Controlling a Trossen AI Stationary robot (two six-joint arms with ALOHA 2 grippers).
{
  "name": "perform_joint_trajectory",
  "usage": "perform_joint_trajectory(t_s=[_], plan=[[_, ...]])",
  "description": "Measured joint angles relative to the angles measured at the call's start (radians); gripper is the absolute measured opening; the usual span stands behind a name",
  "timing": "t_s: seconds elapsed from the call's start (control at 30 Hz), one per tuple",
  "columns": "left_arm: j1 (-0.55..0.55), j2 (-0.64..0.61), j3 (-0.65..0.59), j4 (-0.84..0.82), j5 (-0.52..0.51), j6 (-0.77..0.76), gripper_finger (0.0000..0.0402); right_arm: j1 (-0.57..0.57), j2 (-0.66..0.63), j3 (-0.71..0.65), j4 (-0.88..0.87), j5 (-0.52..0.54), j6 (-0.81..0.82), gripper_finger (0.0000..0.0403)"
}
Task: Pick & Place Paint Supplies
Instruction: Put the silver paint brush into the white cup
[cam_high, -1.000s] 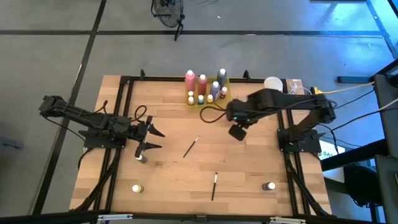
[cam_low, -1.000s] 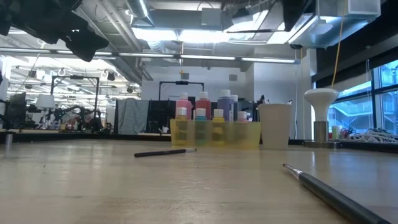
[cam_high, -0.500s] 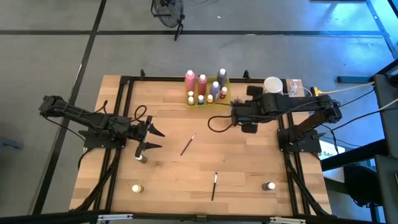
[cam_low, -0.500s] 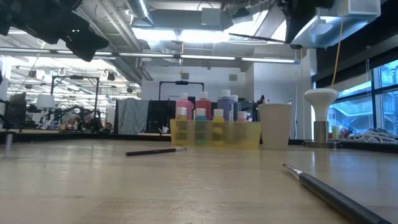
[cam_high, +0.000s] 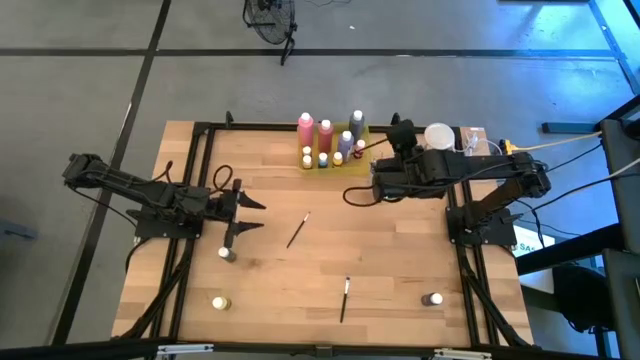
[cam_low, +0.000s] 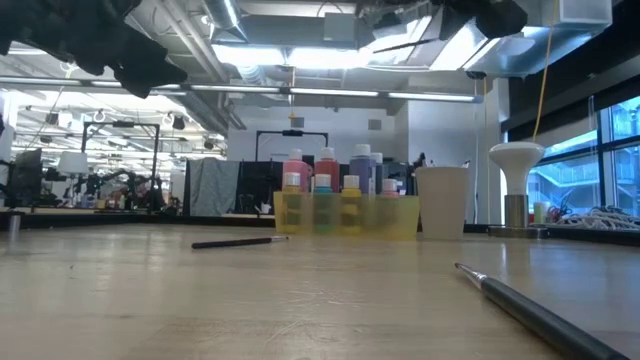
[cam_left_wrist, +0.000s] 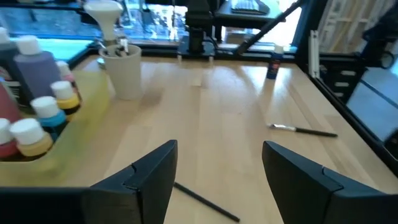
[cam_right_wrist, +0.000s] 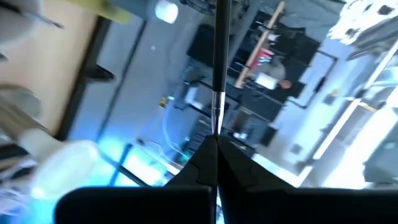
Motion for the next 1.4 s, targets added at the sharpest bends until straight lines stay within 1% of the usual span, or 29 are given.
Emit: perform_joint_trajectory(t_s=[0.07, 0.13, 0.23, 0.27, 0.33, 0.43, 0.63, 0.7, 0.8, 0.9, 1.0, 1.1, 1.2, 1.33, 1.4], plan=[[0.000, 0.000, 0.000, 0.013, -0.024, 0.001, 0.0232, 0.000, 0.000, -0.019, 0.000, 0.042, -0.041, 0.0000], [0.000, 0.000, 0.000, 0.032, -0.047, 0.011, 0.0232, 0.000, 0.000, -0.049, 0.000, 0.105, -0.085, 0.0000], [0.000, 0.000, 0.000, 0.054, -0.068, 0.026, 0.0231, 0.006, 0.000, -0.104, -0.001, 0.239, -0.139, 0.0000], [0.000, 0.000, 0.000, 0.062, -0.068, 0.026, 0.0230, 0.006, 0.000, -0.115, 0.000, 0.242, -0.152, 0.0000], [0.000, 0.009, 0.000, 0.084, -0.068, 0.017, 0.0231, 0.006, 0.000, -0.131, 0.000, 0.211, -0.163, 0.0000], [0.000, 0.033, -0.020, 0.142, -0.068, -0.016, 0.0232, 0.012, 0.000, -0.163, 0.000, 0.215, -0.194, 0.0000], [0.002, 0.108, -0.129, 0.407, -0.070, -0.063, 0.0230, 0.039, 0.000, -0.171, 0.000, 0.224, -0.260, 0.0000], [0.003, 0.128, -0.152, 0.482, -0.087, -0.064, 0.0231, 0.047, 0.000, -0.171, 0.000, 0.224, -0.266, 0.0000], [0.003, 0.145, -0.155, 0.524, -0.124, -0.085, 0.0232, 0.059, -0.005, -0.171, -0.001, 0.221, -0.265, 0.0000], [0.003, 0.162, -0.155, 0.566, -0.156, -0.129, 0.0232, 0.079, -0.005, -0.172, 0.000, 0.162, -0.250, 0.0000], [0.002, 0.182, -0.155, 0.588, -0.170, -0.169, 0.0230, 0.085, -0.007, -0.192, 0.000, 0.153, -0.275, 0.0000], [0.002, 0.212, -0.155, 0.614, -0.173, -0.195, 0.0232, 0.066, -0.035, -0.235, 0.000, 0.149, -0.277, 0.0000], [0.002, 0.257, -0.155, 0.637, -0.177, -0.220, 0.0232, 0.052, -0.083, -0.308, 0.000, 0.132, -0.281, 0.0000], [0.002, 0.327, -0.155, 0.694, -0.213, -0.236, 0.0230, 0.042, -0.153, -0.412, -0.002, 0.122, -0.308, 0.0000], [0.002, 0.356, -0.156, 0.721, -0.238, -0.230, 0.0230, 0.042, -0.166, -0.459, -0.002, 0.123, -0.316, 0.0000]])
